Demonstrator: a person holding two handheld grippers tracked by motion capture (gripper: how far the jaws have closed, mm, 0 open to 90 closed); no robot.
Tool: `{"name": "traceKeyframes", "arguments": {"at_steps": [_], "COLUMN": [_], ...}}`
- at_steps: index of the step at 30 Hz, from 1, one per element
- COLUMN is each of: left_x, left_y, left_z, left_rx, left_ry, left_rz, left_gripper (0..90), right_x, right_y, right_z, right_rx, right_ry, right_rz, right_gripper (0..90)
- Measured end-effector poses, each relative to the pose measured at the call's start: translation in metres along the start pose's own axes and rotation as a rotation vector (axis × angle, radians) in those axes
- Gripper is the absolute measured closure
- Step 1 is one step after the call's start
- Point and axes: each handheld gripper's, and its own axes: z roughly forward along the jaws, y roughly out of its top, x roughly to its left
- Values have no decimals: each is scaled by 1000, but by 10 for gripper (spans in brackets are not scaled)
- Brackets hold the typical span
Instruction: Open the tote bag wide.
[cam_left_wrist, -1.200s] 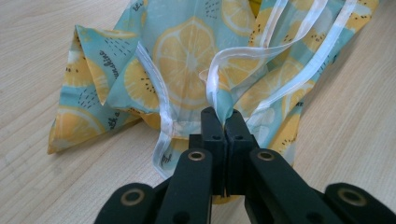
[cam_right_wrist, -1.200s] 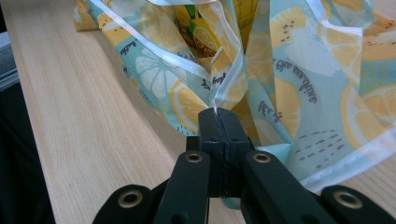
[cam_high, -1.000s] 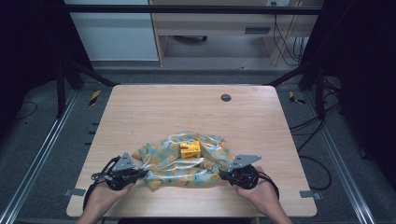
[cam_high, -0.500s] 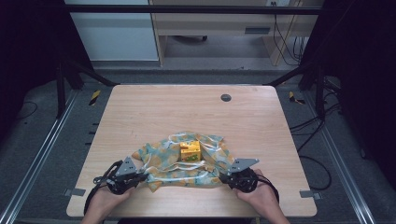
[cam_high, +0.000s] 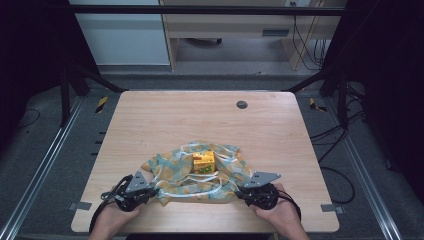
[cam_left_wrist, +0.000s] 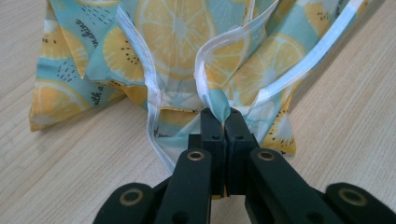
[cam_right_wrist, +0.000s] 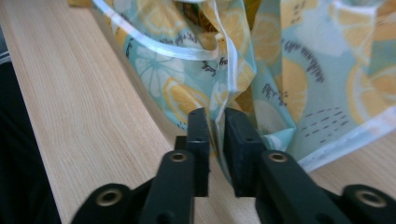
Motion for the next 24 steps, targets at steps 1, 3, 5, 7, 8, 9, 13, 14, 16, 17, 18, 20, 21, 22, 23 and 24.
{"name": "traceKeyframes", "arguments": {"at_steps": [1,3,5,7,8,9,13,14,16,17,18,20,21,22,23,24], "left_x": [1,2,3,2,2,2,2,2,2,2,2,2,2,2,2,2], "left_y": [-1,-1,-2,-1,-1,-1,-1,-1,-1,-1,-1,-1,-1,-1,-1,-1], "left_z": [0,0,1,1,1,1,0,0,0,0,0,0,0,0,0,0], "left_rx": [-3,-2,-3,-4,-4,-7,-13,-13,-14,-14,-14,-15,-16,-15,-14,-14], "left_ry": [3,5,8,11,11,13,18,18,21,22,23,24,25,26,25,25], "left_rz": [-7,-6,-6,-3,-3,-2,-2,-2,1,2,3,4,7,11,12,12], "left_gripper": [886,885,883,881,881,881,880,881,881,881,881,881,881,881,881,881], "right_x": [0,-1,-2,-4,-4,-9,-19,-19,-27,-29,-30,-32,-35,-36,-39,-41], "right_y": [4,8,15,24,24,35,54,54,67,70,71,73,75,75,75,75], "right_z": [-8,-15,-22,-25,-25,-23,-13,-13,3,9,14,22,34,37,40,42], "right_rx": [-24,-39,-54,-66,-66,-53,-64,-64,-29,-12,1,21,64,70,82,88], "right_ry": [-11,-22,-36,-57,-57,-98,-121,-121,-128,-126,-123,-111,-102,-101,-93,-89], "right_rz": [4,-1,-8,-23,-23,-34,-41,-41,-43,-48,-48,-45,-49,-45,-46,-44], "right_gripper": [705,668,596,525,525,443,364,364,304,297,283,271,290,338,421,471]}}
